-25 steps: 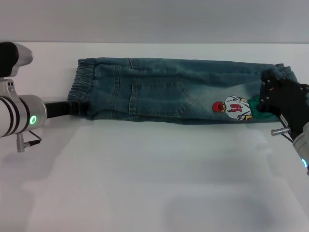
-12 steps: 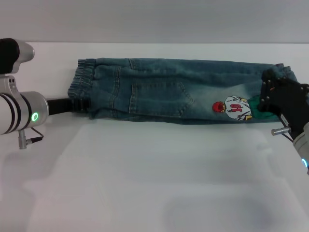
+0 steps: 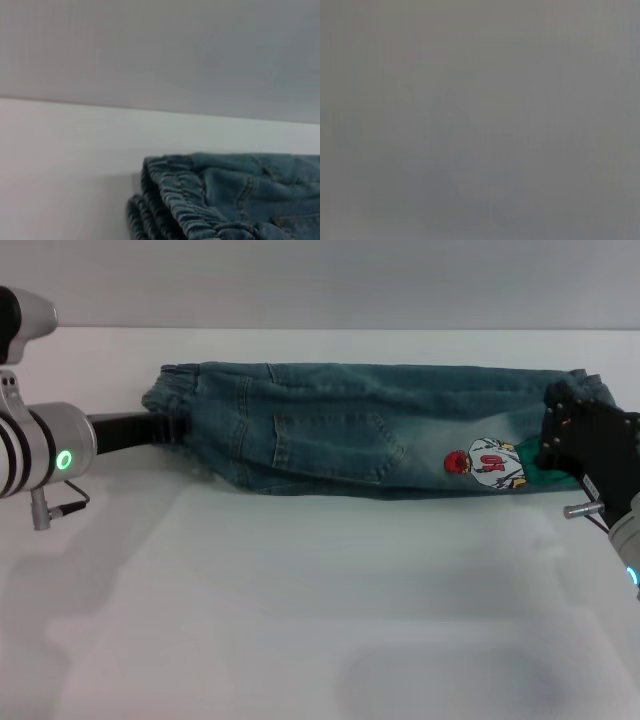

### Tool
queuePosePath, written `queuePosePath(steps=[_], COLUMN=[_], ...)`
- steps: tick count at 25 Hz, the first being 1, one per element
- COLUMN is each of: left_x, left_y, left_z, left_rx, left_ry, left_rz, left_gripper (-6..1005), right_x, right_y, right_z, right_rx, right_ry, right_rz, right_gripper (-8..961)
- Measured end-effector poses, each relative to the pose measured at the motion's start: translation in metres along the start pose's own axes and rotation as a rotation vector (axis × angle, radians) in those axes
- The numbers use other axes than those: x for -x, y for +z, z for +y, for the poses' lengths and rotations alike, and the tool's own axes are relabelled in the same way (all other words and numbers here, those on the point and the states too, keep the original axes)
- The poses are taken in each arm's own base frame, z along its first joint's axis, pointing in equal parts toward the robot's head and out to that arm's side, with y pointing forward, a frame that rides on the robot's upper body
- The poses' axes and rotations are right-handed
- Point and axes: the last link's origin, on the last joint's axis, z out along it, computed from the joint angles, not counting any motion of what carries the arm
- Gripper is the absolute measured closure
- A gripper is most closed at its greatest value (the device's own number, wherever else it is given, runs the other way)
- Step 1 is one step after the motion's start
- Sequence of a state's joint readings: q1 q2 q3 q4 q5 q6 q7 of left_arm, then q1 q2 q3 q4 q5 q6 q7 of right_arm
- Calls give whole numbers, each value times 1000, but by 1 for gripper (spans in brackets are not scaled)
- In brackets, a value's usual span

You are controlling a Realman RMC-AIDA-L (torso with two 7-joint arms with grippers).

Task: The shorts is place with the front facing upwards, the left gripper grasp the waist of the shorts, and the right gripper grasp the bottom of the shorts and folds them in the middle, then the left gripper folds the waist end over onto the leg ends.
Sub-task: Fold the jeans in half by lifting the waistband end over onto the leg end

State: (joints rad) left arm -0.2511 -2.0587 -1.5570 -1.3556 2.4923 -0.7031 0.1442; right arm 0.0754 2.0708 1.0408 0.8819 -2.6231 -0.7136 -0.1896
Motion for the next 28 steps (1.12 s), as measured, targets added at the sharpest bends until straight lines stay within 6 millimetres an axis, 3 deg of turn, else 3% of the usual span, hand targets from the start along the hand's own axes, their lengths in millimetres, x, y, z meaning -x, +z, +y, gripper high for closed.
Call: queuePosePath(steps=[15,24,28], left_x=[-38,-52,-51], left_y=[-35,-47,-46], left_z=[34,55,56], left_rx=[91,138,133], left_ry=[57,97,112], left_rz=[126,173,154], left_gripper=[721,824,876], right_x=[-3,-16,-16], right_y=[15,42,42], right_z=[8,3,9], right_rx=[43,84,107], right_ry=[14,159,154], right_rz=[18,94,99], right_gripper=[953,953,952])
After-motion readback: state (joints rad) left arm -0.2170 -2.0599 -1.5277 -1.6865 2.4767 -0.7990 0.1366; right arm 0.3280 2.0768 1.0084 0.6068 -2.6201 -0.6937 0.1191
